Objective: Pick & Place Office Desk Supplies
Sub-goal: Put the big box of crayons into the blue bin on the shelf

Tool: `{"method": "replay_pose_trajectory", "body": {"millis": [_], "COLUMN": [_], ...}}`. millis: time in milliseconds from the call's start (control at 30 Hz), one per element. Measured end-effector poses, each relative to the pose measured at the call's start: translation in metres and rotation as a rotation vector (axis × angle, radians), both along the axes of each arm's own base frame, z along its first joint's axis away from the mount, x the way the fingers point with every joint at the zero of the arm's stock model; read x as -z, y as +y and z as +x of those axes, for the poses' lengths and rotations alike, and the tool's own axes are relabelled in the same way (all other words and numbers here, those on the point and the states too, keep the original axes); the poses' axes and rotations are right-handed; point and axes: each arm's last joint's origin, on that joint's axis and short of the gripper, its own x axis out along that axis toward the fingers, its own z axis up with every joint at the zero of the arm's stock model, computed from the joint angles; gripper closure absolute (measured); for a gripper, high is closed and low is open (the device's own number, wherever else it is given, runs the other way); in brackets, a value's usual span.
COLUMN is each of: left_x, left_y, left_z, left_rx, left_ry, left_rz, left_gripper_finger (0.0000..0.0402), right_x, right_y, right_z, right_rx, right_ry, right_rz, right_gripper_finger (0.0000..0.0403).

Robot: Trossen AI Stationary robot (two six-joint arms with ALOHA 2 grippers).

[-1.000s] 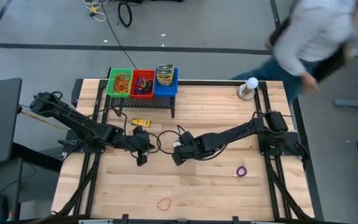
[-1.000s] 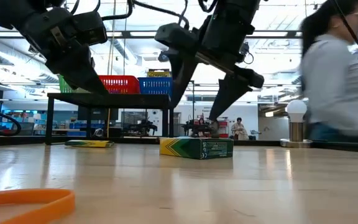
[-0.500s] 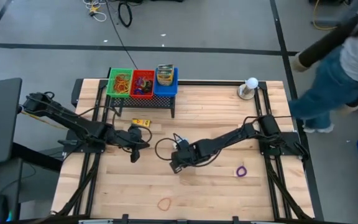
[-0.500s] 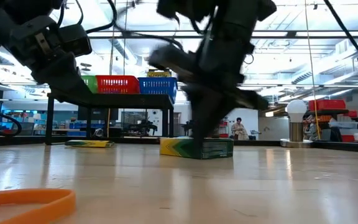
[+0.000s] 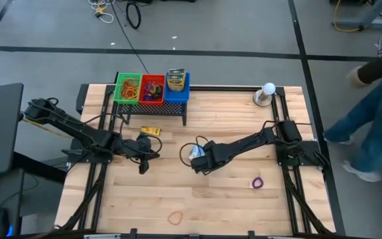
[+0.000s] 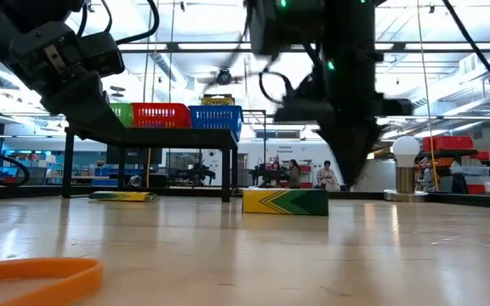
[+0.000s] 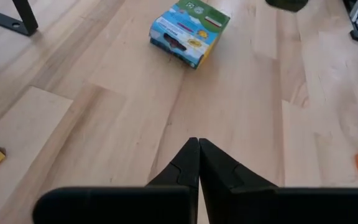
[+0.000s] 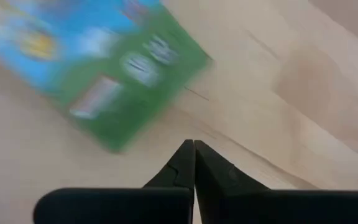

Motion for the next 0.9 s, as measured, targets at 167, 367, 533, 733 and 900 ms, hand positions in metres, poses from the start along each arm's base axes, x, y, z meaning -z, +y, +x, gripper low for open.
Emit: {"method": "replay_pose_trajectory", "body": {"millis": [167, 367, 533, 733, 900], "left_x": [0.001, 0.001, 0.001, 0.001, 0.001], "left_y": [0.0, -0.001, -0.001, 0.0, 0.0], "left_z": [-0.001, -0.001, -0.001, -0.001, -0.001], "left_rx": [0.012, 0.048, 0.048, 0.034, 0.024], "left_ry": [0.016, 0.021, 0.023, 0.02, 0.017], "left_rz": [0.006, 0.017, 0.018, 0.028, 0.045], "left_gripper_finger": [0.0393, 0.0393, 0.0393, 0.0393, 0.0393], "right_x": [-0.024, -0.013, 0.005, 0.022, 0.011], "right_y": [0.02, 0.028, 0.005, -0.021, -0.039], "right_z": [0.01, 0.02, 0.01, -0.005, -0.022], "right_rx": [-0.096, -0.079, 0.055, 0.103, 0.126], "right_ry": [-0.237, -0.329, -0.243, -0.151, -0.146], "right_rz": [0.13, 0.212, 0.127, 0.043, 0.022], "right_gripper_finger": [0.0398, 0.04, 0.04, 0.04, 0.04]}}
